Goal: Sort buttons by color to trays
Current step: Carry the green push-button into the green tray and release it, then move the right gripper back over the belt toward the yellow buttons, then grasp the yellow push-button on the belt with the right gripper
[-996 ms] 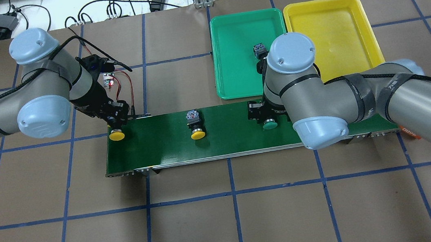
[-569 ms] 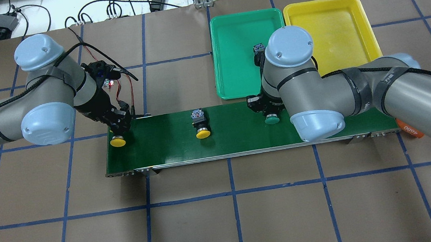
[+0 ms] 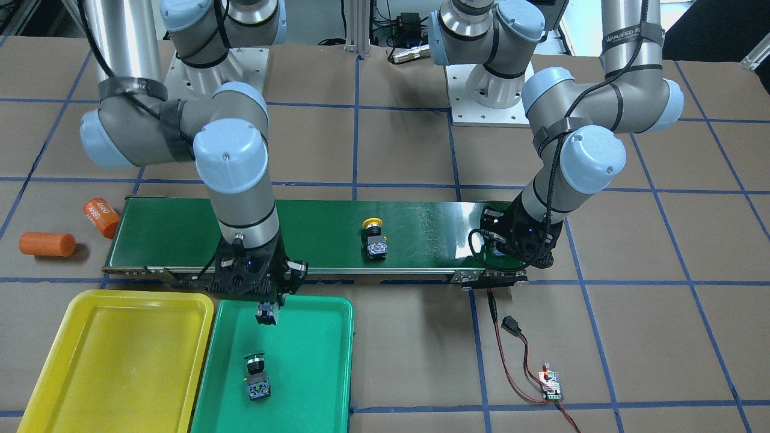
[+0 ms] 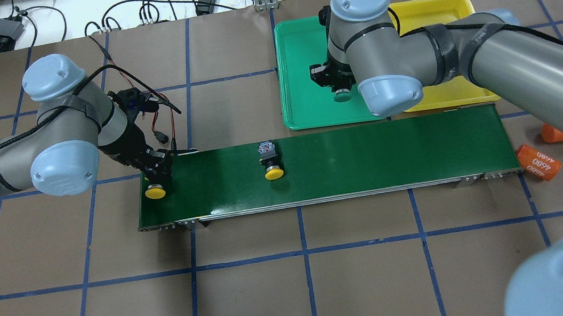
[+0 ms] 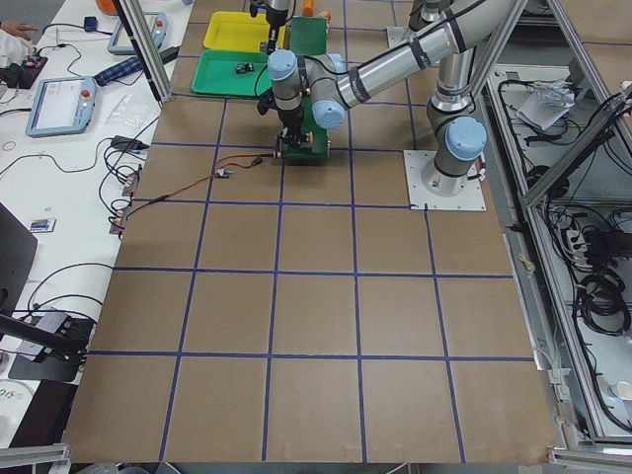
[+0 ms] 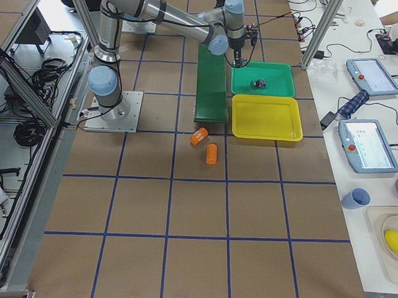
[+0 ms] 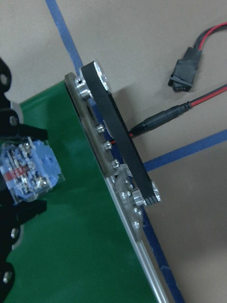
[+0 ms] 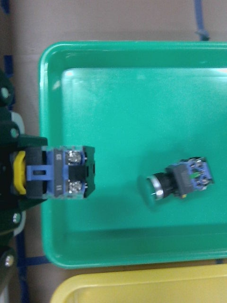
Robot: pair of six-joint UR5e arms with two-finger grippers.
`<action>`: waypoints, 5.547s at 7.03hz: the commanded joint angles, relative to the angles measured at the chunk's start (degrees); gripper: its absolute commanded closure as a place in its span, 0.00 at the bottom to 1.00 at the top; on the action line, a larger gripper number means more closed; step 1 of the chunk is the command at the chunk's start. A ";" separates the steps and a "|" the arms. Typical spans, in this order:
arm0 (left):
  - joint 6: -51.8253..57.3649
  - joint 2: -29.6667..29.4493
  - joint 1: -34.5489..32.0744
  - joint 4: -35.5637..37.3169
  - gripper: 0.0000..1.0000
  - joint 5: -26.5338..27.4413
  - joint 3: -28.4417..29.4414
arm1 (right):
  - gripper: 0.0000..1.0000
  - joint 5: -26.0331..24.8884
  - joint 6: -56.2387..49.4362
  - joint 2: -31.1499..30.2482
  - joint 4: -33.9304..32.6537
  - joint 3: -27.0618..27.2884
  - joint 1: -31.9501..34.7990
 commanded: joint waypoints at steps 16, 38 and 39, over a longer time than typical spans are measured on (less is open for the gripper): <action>-20.93 16.78 -2.50 -33.61 0.00 8.59 17.67 | 0.00 -1.64 -16.18 -12.75 1.99 20.98 -13.26; -31.39 17.04 -5.50 -30.10 0.00 3.13 16.88 | 0.68 -2.08 -2.02 -9.76 3.40 16.23 2.56; -31.39 17.13 -5.50 -30.10 0.00 3.31 16.61 | 0.68 -2.08 -3.51 -9.76 2.53 15.62 1.69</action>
